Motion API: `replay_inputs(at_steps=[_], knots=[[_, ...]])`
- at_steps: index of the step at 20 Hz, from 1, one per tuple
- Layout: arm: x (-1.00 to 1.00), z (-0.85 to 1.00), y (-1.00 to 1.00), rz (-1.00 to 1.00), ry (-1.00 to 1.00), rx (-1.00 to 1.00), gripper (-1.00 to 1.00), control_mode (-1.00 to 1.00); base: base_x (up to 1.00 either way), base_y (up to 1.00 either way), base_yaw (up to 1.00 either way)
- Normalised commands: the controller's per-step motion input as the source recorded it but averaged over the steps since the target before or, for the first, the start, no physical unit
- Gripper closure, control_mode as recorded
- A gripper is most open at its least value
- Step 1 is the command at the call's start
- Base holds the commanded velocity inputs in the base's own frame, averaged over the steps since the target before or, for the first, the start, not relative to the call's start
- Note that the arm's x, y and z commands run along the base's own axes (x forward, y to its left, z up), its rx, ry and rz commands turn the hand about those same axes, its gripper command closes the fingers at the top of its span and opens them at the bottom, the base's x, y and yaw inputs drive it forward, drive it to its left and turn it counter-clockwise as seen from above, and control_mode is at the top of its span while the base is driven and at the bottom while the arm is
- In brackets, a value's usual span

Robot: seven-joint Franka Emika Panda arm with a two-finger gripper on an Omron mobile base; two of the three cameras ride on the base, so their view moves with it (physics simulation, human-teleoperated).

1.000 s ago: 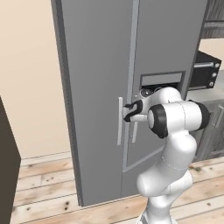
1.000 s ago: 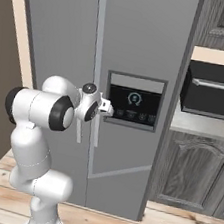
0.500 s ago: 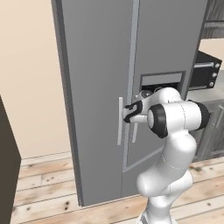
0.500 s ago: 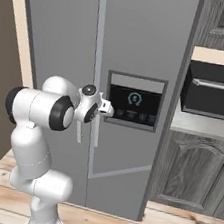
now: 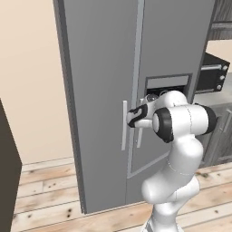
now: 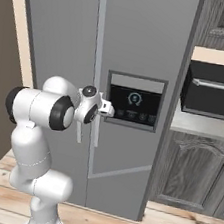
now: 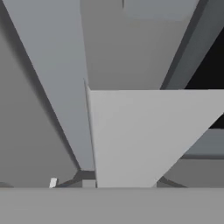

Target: Place one of the steaks on the plate and the other in the bowl. Then place the bowl in the fridge.

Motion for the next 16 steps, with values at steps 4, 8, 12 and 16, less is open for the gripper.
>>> replay_inputs(at_steps=[4, 8, 12, 16], knots=[[-0.05, 0.0, -0.16, -0.01, 0.0, 0.0, 1.0, -1.0, 0.0, 0.0, 0.0], [-0.41, 0.0, -0.1, -0.05, 0.0, 0.0, 1.0, -1.0, 0.0, 0.0, 0.0], [-0.61, 0.05, -0.11, -0.03, 0.0, 0.01, 1.0, -1.0, 0.0, 0.0, 0.0], [-0.62, 0.05, -0.49, 0.03, 0.0, 0.14, 1.0, -1.0, 0.0, 0.0, 0.0]])
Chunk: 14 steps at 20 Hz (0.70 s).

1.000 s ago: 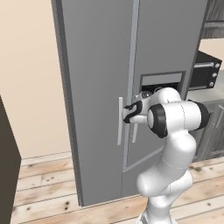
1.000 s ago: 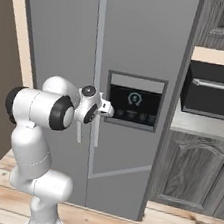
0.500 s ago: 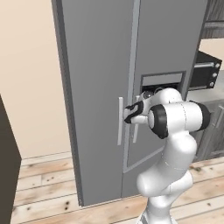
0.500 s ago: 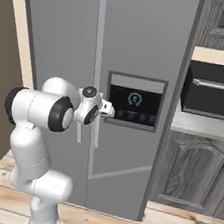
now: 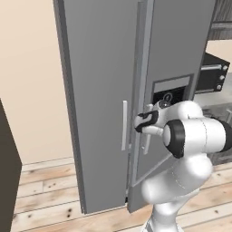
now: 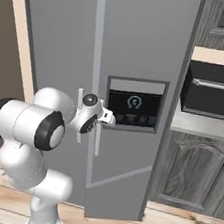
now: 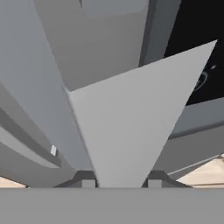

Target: Place one of the steaks on the plate and the other in the bowl. Then place the bowl in the fridge.

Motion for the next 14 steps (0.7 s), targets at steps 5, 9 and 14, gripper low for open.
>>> replay_inputs(at_steps=[5, 9, 14], knots=[[-0.63, 0.03, -0.49, 0.11, 0.0, 0.17, 1.0, -1.0, 0.0, 0.0, 0.0], [-0.67, 0.01, -0.38, 0.13, -0.02, 0.11, 1.0, -1.0, 0.0, 0.0, 0.0], [-0.56, 0.27, -0.31, 0.14, 0.0, 0.11, 1.0, -1.0, 0.0, 0.0, 0.0]])
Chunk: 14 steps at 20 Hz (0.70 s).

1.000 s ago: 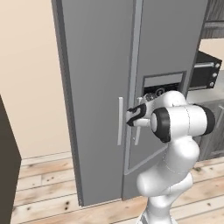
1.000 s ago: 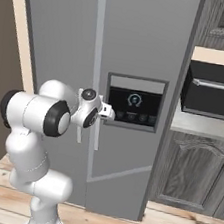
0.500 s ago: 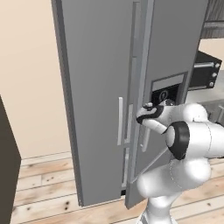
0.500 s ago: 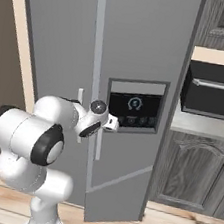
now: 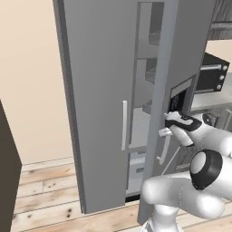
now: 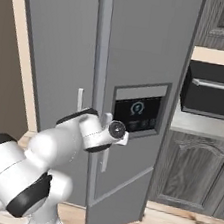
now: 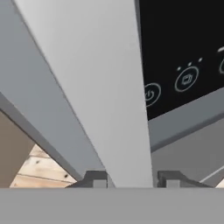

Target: Place one of the steaks on the plate and the other in the bowl. Then place the bowl in the fridge.

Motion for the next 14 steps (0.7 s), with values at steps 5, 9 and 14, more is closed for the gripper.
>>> replay_inputs(at_steps=[5, 9, 14], knots=[[-0.43, 0.18, -0.44, 0.14, 0.0, 0.17, 1.0, -1.0, 0.0, 0.0, 0.0], [-0.52, 0.01, -0.42, 0.14, 0.0, 0.12, 1.0, -1.0, 0.0, 0.0, 0.0], [-0.6, 0.08, -0.48, 0.13, 0.0, 0.12, 1.0, -1.0, 0.0, 0.0, 0.0]])
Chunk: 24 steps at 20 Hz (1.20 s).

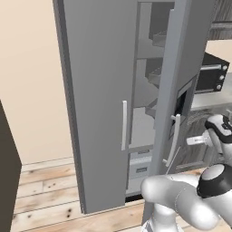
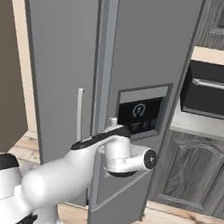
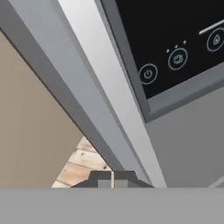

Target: Place one of the steaks on the plate and the other in the bowl. Then place the bowl in the fridge.

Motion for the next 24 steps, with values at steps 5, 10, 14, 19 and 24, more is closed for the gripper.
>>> replay_inputs(at_steps=[5, 10, 14, 19, 24], knots=[[-0.64, 0.07, 0.03, 0.03, 0.0, 0.03, 1.0, -1.0, 0.0, 0.0, 0.0], [-0.7, 0.39, 0.93, -0.01, 0.0, -0.25, -1.0, -1.0, 0.0, 0.0, 0.0], [-0.09, 0.76, 0.89, -0.06, 0.18, -0.49, -1.0, -1.0, 0.0, 0.0, 0.0], [-0.26, 0.5, 0.67, -0.21, 0.11, -0.46, -1.0, -1.0, 0.0, 0.0, 0.0], [0.41, 0.0, 0.96, -0.08, 0.29, -0.48, -1.0, -1.0, 0.0, 0.0, 0.0]])
